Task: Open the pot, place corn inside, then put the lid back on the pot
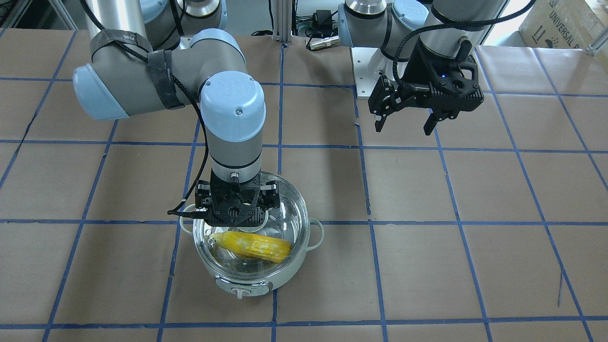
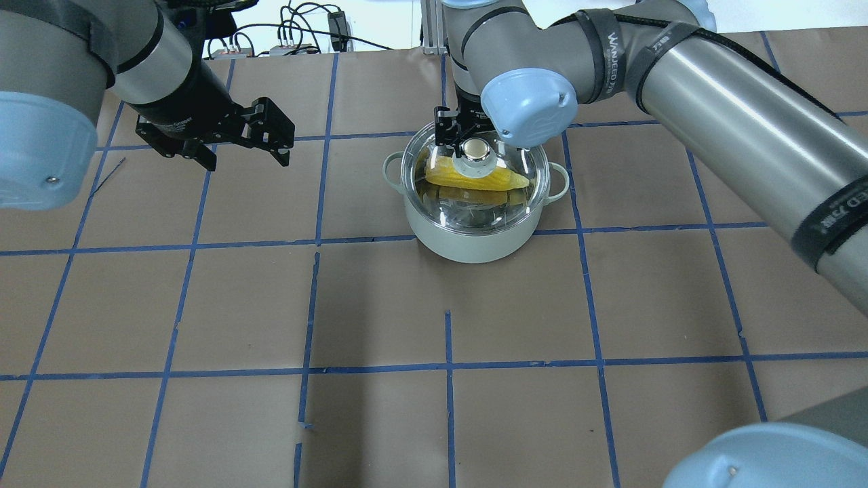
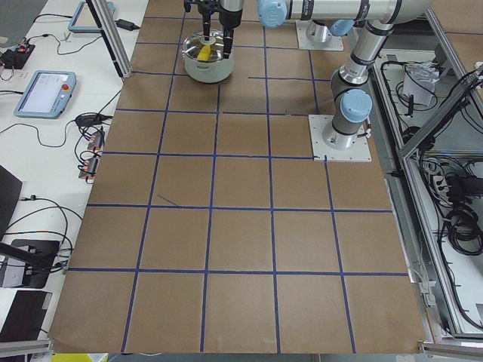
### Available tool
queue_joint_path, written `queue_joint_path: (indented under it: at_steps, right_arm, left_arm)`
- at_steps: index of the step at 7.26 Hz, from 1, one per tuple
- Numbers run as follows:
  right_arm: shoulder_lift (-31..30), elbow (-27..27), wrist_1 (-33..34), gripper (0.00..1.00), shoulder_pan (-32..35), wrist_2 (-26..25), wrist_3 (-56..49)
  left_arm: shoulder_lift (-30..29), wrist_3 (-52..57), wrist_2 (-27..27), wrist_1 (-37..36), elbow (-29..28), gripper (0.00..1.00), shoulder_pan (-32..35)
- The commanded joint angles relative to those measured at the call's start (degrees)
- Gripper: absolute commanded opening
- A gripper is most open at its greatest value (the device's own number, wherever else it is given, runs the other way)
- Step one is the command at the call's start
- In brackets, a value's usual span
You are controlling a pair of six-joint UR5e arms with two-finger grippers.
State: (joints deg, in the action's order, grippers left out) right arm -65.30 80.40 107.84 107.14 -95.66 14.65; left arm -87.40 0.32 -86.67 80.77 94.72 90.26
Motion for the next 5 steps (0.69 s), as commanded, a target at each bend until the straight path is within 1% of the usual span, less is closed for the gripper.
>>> queue_joint_path:
  at_steps: [1,2,4,5]
  right_arm:
    - [0.09,-0.25,0.09,1.0,0.0,-0.06,0.11]
    - [0.17,-2.07,0.26,1.0,0.0,0.21,-0.06]
    - [1.14,-10.05,-0.61,1.0,0.0,0.65,0.03]
    - [0.45,-12.53,-3.66,1.0,-1.48,0.39,-3.11]
  left_arm:
    - [-0.05,0.11,0.01,0.0,0.02,1.0,0.0]
    - [-0.05,0.2,0.01,0.0,0.02,1.0,0.0]
    - [-0.05,0.2,0.01,0.0,0.02,1.0,0.0]
    - [-0.05,0.2,0.1,0.0,0.02,1.0,0.0]
